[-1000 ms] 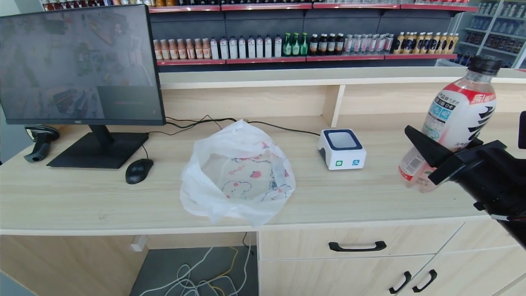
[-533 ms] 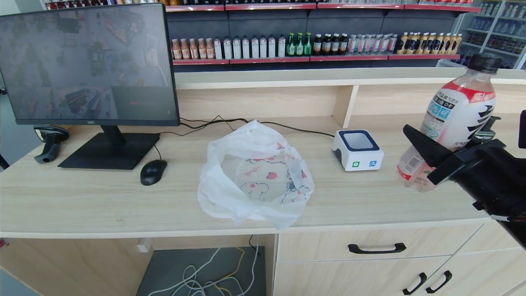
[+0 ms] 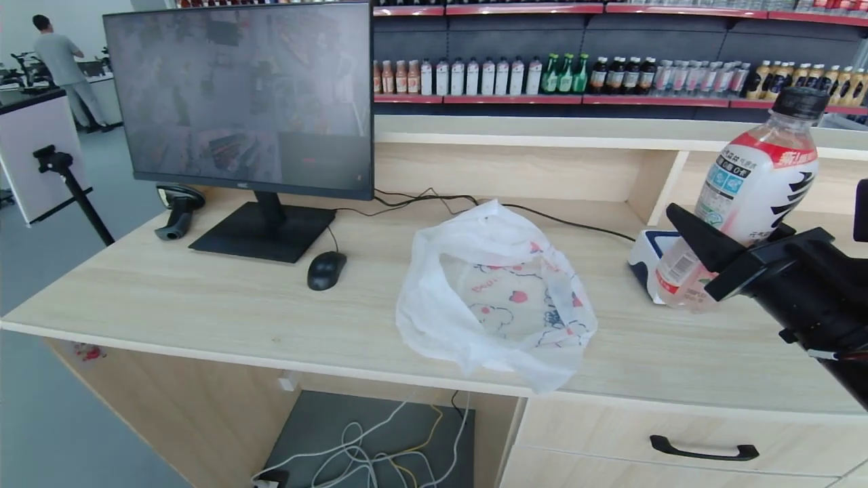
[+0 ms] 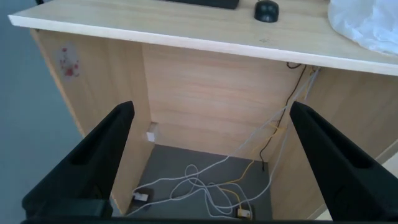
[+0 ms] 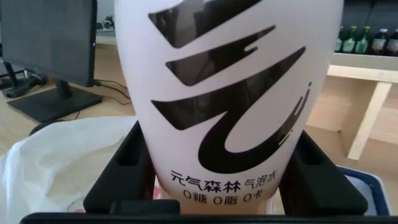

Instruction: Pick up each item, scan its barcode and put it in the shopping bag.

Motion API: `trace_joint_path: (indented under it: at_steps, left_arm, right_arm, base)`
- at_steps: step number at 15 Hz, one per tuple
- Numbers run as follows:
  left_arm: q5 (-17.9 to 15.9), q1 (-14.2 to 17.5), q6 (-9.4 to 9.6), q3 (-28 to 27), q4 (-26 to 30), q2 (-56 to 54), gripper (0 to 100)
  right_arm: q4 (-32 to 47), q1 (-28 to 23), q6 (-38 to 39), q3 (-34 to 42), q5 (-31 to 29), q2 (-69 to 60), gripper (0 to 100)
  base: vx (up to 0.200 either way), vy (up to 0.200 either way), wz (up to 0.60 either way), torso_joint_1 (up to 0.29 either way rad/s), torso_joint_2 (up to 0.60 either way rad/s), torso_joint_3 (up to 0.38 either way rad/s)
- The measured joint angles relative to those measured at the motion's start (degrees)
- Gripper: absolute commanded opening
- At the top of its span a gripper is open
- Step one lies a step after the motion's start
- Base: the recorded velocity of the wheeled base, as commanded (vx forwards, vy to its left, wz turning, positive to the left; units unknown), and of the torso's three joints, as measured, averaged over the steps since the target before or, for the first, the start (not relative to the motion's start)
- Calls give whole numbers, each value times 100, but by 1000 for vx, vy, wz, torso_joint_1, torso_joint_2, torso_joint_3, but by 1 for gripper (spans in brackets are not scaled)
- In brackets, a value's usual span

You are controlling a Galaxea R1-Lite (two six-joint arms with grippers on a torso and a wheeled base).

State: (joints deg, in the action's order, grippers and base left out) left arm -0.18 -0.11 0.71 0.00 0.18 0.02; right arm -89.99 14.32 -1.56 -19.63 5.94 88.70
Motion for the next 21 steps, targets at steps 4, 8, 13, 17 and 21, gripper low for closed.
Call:
trace_joint_path:
  at_steps: [4,8,13,17,21]
  left_arm:
    - [2,1,-2,0,-2,0,100]
    - [0,6,0,0,-2,0,100]
    - [0,1,-2,0,0,0,100]
    - [0,1,0,0,-2,0,100]
    - [0,6,-6,0,-2,0,100]
  right_arm:
    - [2,-5,1,-43,11,24,0]
    - [18,17,15,-254,11,269,0]
    - [7,210,118,-1017,9,1106,0]
    - [9,267,156,-1471,0,1714,0]
    - [7,334,156,-1618,-2,2083,0]
  base:
    - [0,0,300,0,-1,1]
    - [0,0,0,0,0,0]
    - [0,0,0,0,0,0]
    - [0,0,0,0,0,0]
    - [0,0,0,0,0,0]
